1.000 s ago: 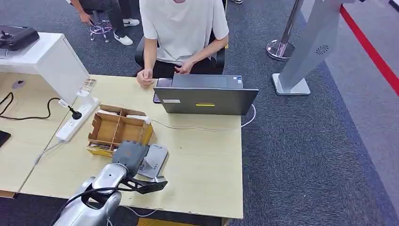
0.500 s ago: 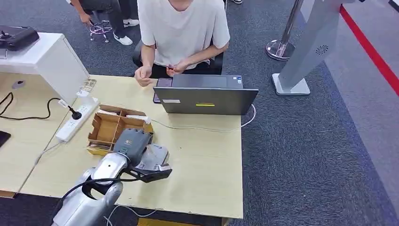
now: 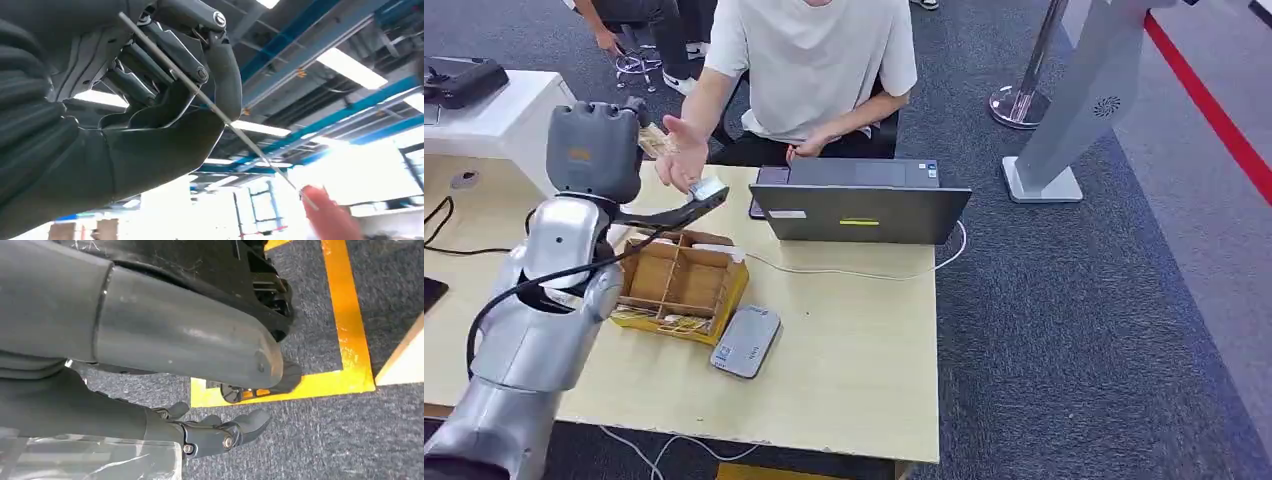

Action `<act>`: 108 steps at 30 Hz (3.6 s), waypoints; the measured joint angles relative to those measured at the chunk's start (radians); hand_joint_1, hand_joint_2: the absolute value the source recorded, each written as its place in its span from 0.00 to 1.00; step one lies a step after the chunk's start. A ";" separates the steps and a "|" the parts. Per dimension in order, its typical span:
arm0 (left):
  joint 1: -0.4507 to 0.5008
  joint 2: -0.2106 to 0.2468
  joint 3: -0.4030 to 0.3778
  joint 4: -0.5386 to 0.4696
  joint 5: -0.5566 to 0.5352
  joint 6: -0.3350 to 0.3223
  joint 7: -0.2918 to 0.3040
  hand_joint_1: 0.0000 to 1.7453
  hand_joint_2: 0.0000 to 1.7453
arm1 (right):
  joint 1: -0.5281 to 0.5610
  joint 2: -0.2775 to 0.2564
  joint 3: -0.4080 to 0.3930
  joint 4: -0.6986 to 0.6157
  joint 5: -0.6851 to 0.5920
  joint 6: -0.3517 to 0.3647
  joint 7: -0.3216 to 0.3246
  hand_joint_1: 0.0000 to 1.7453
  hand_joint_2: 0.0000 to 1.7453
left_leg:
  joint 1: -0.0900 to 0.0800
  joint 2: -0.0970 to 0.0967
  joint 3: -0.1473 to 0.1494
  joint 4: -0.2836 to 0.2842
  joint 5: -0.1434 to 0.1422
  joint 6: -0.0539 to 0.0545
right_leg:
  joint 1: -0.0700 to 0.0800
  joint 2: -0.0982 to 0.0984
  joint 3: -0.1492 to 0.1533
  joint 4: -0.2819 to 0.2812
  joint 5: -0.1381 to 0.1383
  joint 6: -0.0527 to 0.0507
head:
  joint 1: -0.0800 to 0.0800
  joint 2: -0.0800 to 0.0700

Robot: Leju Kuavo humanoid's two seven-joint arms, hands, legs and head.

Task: Pass the card to the sensor for recognition and then transmit it.

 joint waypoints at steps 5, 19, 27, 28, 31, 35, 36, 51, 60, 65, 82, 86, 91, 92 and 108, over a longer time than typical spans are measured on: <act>-0.029 0.027 0.015 0.082 -0.002 0.005 0.021 1.00 1.00 | -0.001 0.000 0.001 0.000 0.006 -0.002 0.006 0.00 0.00 | 0.000 0.000 -0.001 0.000 0.000 0.000 | 0.000 0.000 0.000 0.000 0.000 0.000 | 0.000 0.000; 0.044 0.005 0.113 0.137 0.014 0.023 -0.084 0.00 1.00 | 0.000 0.000 0.001 0.000 0.024 -0.012 0.027 0.00 0.00 | 0.000 -0.001 -0.001 0.000 0.000 0.000 | 0.000 0.000 -0.001 0.000 0.000 0.000 | 0.000 0.000; 0.240 -0.058 0.093 -0.085 0.091 0.008 -0.168 0.00 1.00 | 0.002 0.000 -0.009 0.000 -0.003 -0.029 0.012 0.00 0.00 | -0.001 0.000 -0.002 0.000 -0.001 0.001 | -0.001 0.001 -0.001 -0.001 0.000 0.001 | 0.001 0.000; 0.270 -0.060 0.085 -0.117 0.098 0.007 -0.169 0.00 1.00 | 0.002 0.000 -0.011 0.000 -0.011 -0.032 0.007 0.00 0.00 | -0.001 0.002 -0.002 0.000 -0.001 0.001 | -0.001 0.001 -0.001 -0.001 0.000 0.001 | 0.001 0.000; 0.370 -0.060 0.046 -0.236 0.109 0.012 -0.194 0.00 1.00 | 0.007 0.003 -0.037 0.000 -0.046 -0.049 -0.010 0.00 0.00 | -0.001 0.001 -0.002 0.000 -0.002 0.001 | -0.001 0.001 -0.002 -0.001 -0.001 0.001 | 0.000 0.000; 0.460 -0.056 0.011 -0.323 0.124 0.009 -0.199 0.00 1.00 | 0.009 0.003 -0.065 0.000 -0.070 -0.055 -0.027 0.00 0.00 | -0.001 0.002 -0.003 0.000 -0.002 0.001 | 0.000 0.002 -0.002 -0.001 -0.001 0.001 | 0.000 0.000; 0.482 -0.047 0.008 -0.343 0.135 -0.004 -0.197 0.00 1.00 | 0.011 0.004 -0.074 0.000 -0.074 -0.057 -0.033 0.00 0.00 | -0.001 0.002 -0.002 0.000 -0.002 0.001 | 0.000 0.002 -0.002 -0.001 -0.001 0.001 | 0.000 0.000; 0.555 0.061 0.064 -0.249 0.232 -0.195 -0.147 0.00 1.00 | 0.012 0.005 -0.101 0.000 -0.017 -0.059 -0.014 0.00 0.00 | 0.000 0.001 -0.002 -0.001 -0.001 0.001 | 0.000 0.001 -0.002 -0.001 0.000 0.001 | 0.000 0.000; 0.548 0.065 0.066 -0.189 0.225 -0.208 -0.147 0.00 1.00 | 0.012 0.005 -0.101 0.000 -0.011 -0.062 -0.003 0.00 1.00 | 0.000 0.001 -0.002 -0.001 -0.001 0.001 | 0.000 0.001 -0.002 -0.001 0.000 0.001 | 0.000 0.000; 0.548 0.062 0.065 -0.182 0.222 -0.209 -0.150 0.00 1.00 | 0.012 0.005 -0.101 0.000 -0.011 -0.064 -0.001 0.00 1.00 | 0.000 0.001 -0.002 -0.001 -0.001 0.001 | 0.000 0.001 -0.002 -0.001 0.000 0.001 | 0.000 0.000; 0.568 0.055 0.051 -0.186 0.217 -0.206 -0.163 0.00 1.00 | 0.012 0.008 -0.109 0.000 -0.013 -0.066 0.002 0.00 1.00 | 0.000 0.001 -0.002 -0.001 -0.001 0.001 | 0.000 0.001 -0.002 -0.001 0.000 0.001 | 0.000 0.000; 0.576 0.056 0.045 -0.191 0.217 -0.208 -0.154 0.00 1.00 | 0.012 0.008 -0.109 0.000 -0.010 -0.059 -0.002 0.00 1.00 | 0.000 0.001 -0.003 -0.001 -0.001 0.001 | 0.000 0.000 -0.002 -0.001 0.000 0.001 | 0.000 0.000; 0.594 0.056 0.042 -0.194 0.199 -0.197 -0.129 0.00 1.00 | 0.018 0.002 -0.109 0.000 0.000 -0.013 -0.015 0.00 1.00 | 0.000 0.001 -0.002 -0.001 -0.001 0.001 | 0.000 0.000 -0.002 -0.001 0.000 0.001 | 0.000 0.000; 0.597 0.056 0.042 -0.194 0.194 -0.193 -0.124 0.00 1.00 | 0.019 0.001 -0.109 0.000 0.000 -0.012 -0.015 0.00 1.00 | 0.000 0.001 -0.003 -0.001 -0.001 0.001 | 0.000 0.000 -0.002 -0.001 0.000 0.001 | 0.000 0.000; 0.642 0.030 0.034 -0.210 0.112 -0.127 -0.069 0.00 1.00 | 0.025 -0.002 -0.111 0.000 0.008 -0.014 -0.015 0.00 1.00 | 0.000 0.001 -0.002 -0.001 -0.001 0.001 | 0.000 0.000 -0.002 -0.001 0.000 0.001 | 0.000 0.000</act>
